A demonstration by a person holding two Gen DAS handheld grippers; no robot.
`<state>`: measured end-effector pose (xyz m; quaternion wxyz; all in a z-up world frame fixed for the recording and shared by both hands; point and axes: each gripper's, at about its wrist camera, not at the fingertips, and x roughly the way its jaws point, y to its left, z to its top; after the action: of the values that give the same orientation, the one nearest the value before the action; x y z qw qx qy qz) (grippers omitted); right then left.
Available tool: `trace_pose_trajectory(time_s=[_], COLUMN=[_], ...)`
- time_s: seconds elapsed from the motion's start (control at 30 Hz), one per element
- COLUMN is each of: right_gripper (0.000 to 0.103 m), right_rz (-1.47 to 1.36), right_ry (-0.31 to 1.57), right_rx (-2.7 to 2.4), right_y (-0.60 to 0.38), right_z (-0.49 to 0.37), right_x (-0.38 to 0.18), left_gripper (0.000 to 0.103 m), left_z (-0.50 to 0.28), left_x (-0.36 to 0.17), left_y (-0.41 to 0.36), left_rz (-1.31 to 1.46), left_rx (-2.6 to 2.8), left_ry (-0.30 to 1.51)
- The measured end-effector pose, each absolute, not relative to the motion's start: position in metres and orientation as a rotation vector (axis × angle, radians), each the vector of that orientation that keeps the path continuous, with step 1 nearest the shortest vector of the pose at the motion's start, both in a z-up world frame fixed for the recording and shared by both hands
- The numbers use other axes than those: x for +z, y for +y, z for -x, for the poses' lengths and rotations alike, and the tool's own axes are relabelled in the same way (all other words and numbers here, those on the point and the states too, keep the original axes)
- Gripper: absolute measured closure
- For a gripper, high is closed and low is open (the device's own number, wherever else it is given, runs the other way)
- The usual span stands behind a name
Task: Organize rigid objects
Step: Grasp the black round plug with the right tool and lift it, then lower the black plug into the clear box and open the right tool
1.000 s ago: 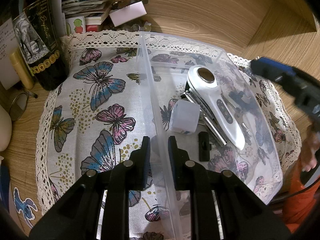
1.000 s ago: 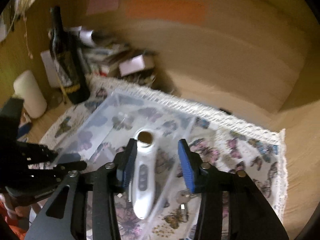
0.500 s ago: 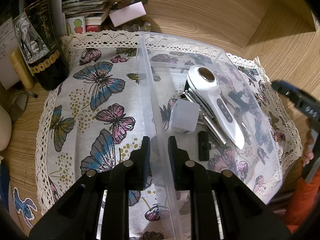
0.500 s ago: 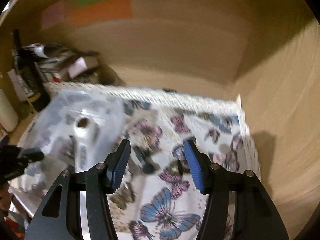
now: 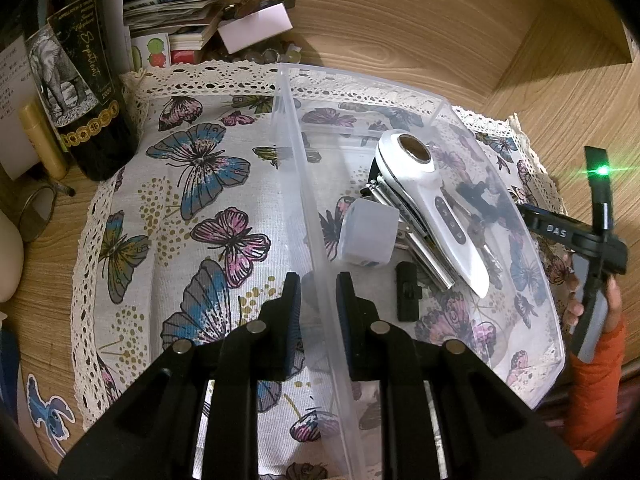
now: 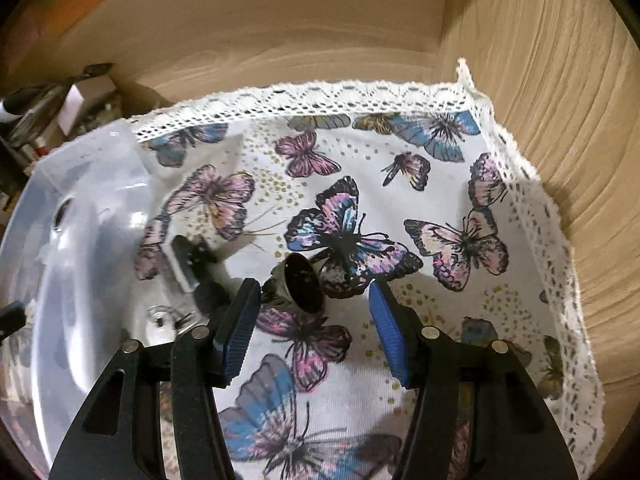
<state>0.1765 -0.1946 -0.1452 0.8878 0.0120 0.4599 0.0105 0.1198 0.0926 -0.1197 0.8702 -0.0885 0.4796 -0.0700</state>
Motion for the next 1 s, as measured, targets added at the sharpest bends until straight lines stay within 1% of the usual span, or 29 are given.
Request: trace_pose_trajectory(time_s=[0.07,0.1,0.13,0.17,0.37,0.77,1.0], right_gripper=[0.051,0.055,0.069,0.070,0.070,0.070,0.070], right_rz=[-0.035,-0.027,-0.014,0.003,0.043,0.109,0.164], right_ry=[0.963,0.954,0.948,0.950,0.894,0.702,0.623], right_rx=[0.028,0.031,0.039,0.049,0.064,0.183,0.296], right_y=[-0.195,-0.194,-0.193,-0.190,-0.180,-0.134,-0.095], right_z=[-0.180,-0.180,-0.180,-0.179,-0.172,-0.141,-0.133], right_x=[-0.149,-0.149,-0.149,-0.148,-0.136,-0.065,-0.045], left_gripper=[0.086,0.086,0.086,0.086,0.086,0.086,0.086], left_z=[-0.120,-0.120,-0.120,-0.120,-0.120,-0.120,-0.120], left_x=[-0.120,-0.120,-0.120,-0.120,-0.120,-0.120,-0.120], left_y=[0.093,0.093,0.093,0.093,0.093,0.092,0.092], left_rz=[0.184,0.184,0.184,0.184,0.185,0.185,0.186], left_rx=[-0.147,-0.147,-0.146,-0.146,-0.146,-0.146,-0.145], left_ry=[1.003,1.003,1.003,1.003,1.003,1.003,1.003])
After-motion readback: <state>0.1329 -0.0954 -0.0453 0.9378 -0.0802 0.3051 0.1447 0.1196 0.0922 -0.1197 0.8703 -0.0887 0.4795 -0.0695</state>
